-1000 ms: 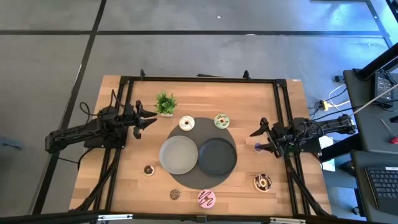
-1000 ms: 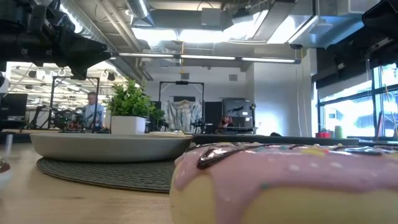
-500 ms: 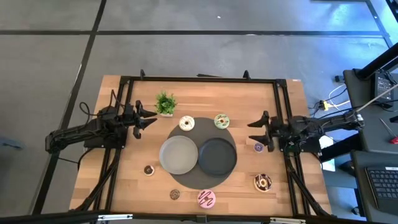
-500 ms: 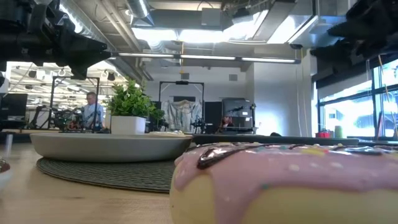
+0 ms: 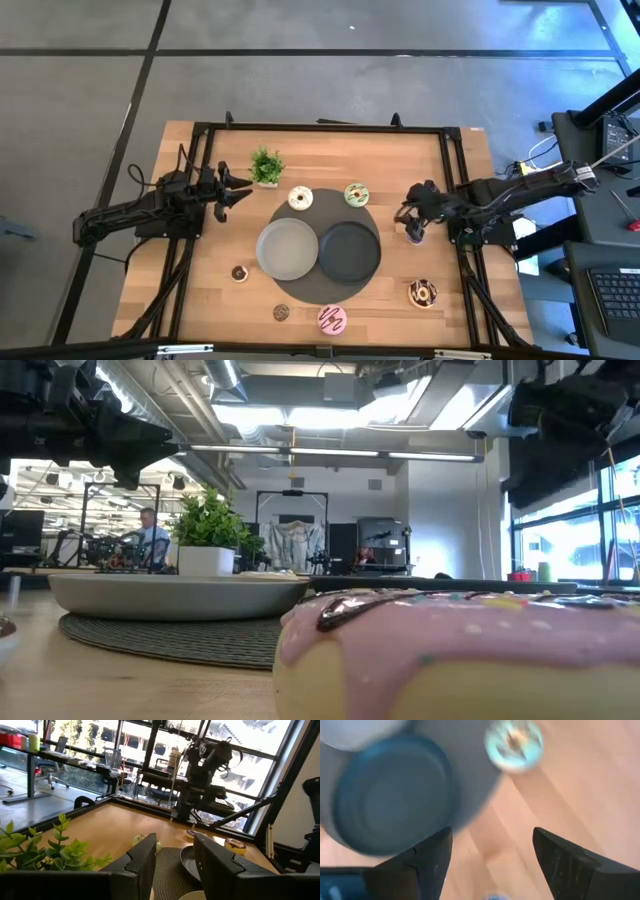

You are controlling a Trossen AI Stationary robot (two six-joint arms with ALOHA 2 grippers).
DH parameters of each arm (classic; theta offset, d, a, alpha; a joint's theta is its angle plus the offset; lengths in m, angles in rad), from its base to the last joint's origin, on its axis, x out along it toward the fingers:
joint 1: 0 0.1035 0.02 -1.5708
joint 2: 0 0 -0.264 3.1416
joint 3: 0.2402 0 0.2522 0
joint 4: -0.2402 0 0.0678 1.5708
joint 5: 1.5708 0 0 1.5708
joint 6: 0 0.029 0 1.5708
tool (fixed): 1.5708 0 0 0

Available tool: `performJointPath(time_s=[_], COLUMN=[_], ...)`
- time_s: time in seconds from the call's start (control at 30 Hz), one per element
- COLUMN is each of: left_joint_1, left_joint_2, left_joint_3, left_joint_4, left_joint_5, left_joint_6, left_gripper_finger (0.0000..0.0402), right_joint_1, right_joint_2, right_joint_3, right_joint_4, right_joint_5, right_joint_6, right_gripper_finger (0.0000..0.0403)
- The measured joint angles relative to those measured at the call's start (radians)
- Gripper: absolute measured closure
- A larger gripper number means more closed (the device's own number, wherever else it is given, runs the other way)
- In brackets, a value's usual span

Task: Pick & Place donuts
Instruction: Put the small purple donut on the black plate

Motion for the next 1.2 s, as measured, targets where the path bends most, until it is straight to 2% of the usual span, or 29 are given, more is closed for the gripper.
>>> performJointPath(time_s=[0.17, 0.43, 0.97, 1.2], left_joint_1=[0.0, 0.0, 0.0, 0.0], left_joint_2=[0.0, 0.0, 0.002, 0.002], left_joint_3=[0.0, 0.0, 0.0, 0.0], left_joint_4=[0.0, -0.008, -0.043, -0.043], left_joint_5=[-0.005, -0.006, -0.007, -0.007], left_joint_6=[0.0, 0.0, 0.0, 0.0], left_gripper_finger=[0.0274, 0.0274, 0.0274, 0.0274], right_joint_1=[0.021, 0.062, 0.077, 0.077], right_joint_2=[0.138, 0.304, 0.434, 0.448], right_joint_3=[0.03, -0.017, -0.017, -0.017], right_joint_4=[-0.192, -0.218, -0.168, -0.153], right_joint_5=[-0.074, -0.185, -0.236, -0.245], right_joint_6=[0.232, 0.367, 0.366, 0.361], right_gripper_finger=[0.0149, 0.0206, 0.0277, 0.0324])
